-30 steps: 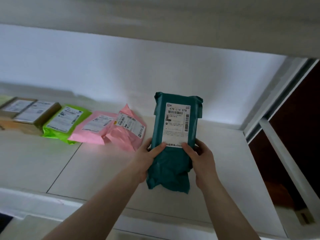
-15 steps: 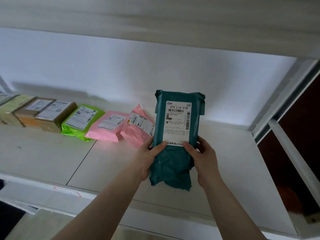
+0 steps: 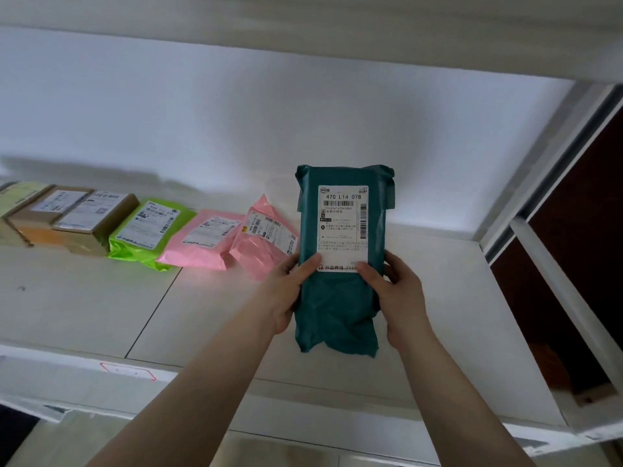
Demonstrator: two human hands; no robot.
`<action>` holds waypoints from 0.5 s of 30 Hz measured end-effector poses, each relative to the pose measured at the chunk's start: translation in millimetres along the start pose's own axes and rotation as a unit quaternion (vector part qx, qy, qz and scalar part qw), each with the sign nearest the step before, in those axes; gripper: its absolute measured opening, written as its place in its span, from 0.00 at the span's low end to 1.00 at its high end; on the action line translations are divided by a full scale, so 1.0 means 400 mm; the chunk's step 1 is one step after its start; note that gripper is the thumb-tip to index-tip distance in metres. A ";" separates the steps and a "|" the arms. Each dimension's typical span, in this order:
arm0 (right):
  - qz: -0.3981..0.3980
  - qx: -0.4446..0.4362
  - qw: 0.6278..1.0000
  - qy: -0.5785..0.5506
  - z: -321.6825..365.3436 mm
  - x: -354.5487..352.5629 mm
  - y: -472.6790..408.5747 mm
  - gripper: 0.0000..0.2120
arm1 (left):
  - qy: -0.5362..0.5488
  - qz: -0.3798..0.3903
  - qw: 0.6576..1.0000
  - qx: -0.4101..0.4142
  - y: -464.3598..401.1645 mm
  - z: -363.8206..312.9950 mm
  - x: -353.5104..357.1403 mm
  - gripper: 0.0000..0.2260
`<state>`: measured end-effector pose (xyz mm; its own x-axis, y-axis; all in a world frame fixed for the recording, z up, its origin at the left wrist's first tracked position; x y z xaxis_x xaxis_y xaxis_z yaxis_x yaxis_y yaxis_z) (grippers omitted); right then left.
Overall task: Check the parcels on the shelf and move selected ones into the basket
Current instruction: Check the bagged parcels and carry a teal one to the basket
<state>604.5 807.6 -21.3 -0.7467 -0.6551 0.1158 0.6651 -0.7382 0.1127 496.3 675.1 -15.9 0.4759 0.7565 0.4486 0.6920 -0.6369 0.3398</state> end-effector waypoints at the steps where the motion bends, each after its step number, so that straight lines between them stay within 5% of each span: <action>1: -0.012 0.006 1.000 0.009 0.002 0.002 0.007 0.28 | 0.000 -0.010 1.000 0.008 -0.002 -0.003 0.008 0.17; 6: -0.071 0.118 0.990 0.028 -0.010 0.012 0.071 0.38 | 0.034 -0.059 0.995 0.074 -0.023 -0.024 0.027 0.17; 9: -0.064 0.185 0.978 -0.065 -0.025 0.038 0.130 0.37 | 0.034 -0.018 0.997 0.065 -0.010 -0.030 0.041 0.17; 12: -0.099 0.124 0.964 -0.212 -0.043 0.059 0.185 0.29 | -0.011 0.059 0.998 0.015 0.033 -0.013 0.048 0.18; 15: -0.174 0.024 0.942 -0.286 -0.068 0.060 0.278 0.38 | -0.117 0.143 0.981 -0.055 0.092 0.014 0.030 0.16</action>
<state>660.1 705.4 -32.6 -0.7995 -0.1710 0.5758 0.3919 -0.8750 0.2842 530.5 661.6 -2.6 0.7631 0.5490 0.3410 0.4549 -0.8311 0.3199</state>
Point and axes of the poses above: each hand's wrist, its own y-axis away from the middle knuckle, its own x-axis out of the palm, z = x × y, the point moved 1 cm from there along -y, towards the middle knuckle, and after that the axes turned 1 degree about y, right-handed, at the moved point
